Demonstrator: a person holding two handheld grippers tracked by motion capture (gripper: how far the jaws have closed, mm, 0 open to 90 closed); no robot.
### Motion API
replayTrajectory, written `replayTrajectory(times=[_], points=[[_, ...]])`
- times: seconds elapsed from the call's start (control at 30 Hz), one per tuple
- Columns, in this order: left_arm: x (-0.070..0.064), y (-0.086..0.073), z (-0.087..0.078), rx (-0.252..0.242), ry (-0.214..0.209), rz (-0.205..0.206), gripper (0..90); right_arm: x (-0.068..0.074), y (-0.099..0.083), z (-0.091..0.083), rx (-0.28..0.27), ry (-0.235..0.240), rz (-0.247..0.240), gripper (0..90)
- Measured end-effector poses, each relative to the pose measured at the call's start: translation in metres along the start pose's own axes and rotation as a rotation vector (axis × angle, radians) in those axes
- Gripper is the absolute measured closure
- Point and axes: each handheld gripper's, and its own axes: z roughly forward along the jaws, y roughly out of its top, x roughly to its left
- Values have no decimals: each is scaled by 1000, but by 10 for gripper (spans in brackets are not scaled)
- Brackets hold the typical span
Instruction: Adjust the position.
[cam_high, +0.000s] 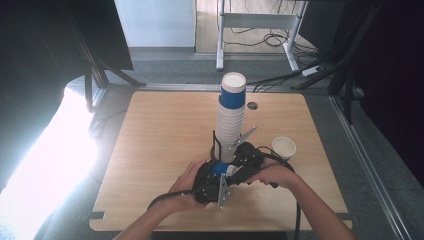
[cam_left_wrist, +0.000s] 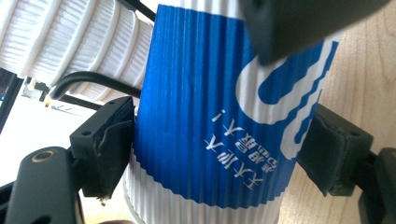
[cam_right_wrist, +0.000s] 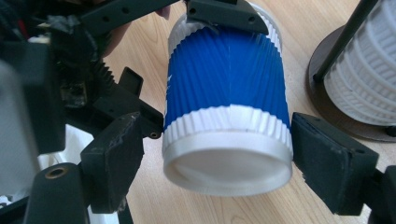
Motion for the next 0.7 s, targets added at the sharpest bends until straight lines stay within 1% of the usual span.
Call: replayTrajectory(times=[0.07, 0.2, 0.3, 0.47, 0.53, 0.63, 0.7], points=[[-1, 0, 0, -1, 2, 7, 185, -1, 2, 2, 17, 4, 3, 191], [-2, 1, 0, -15, 8, 5, 185, -4, 5, 6, 56, 14, 15, 194], [-2, 0, -1, -3, 11, 21, 185, -5, 6, 8, 81, 21, 13, 196], [-2, 0, -1, -10, 15, 12, 185, -7, 6, 13, 120, 28, 26, 201], [-2, 0, -2, -10, 13, 16, 186, -9, 5, 14, 116, 25, 21, 232], [-4, 0, -1, -11, 19, 22, 186, -10, 5, 15, 116, 38, 24, 251], [-5, 0, 0, -8, 19, 27, 186, -10, 5, 15, 121, 37, 23, 255]])
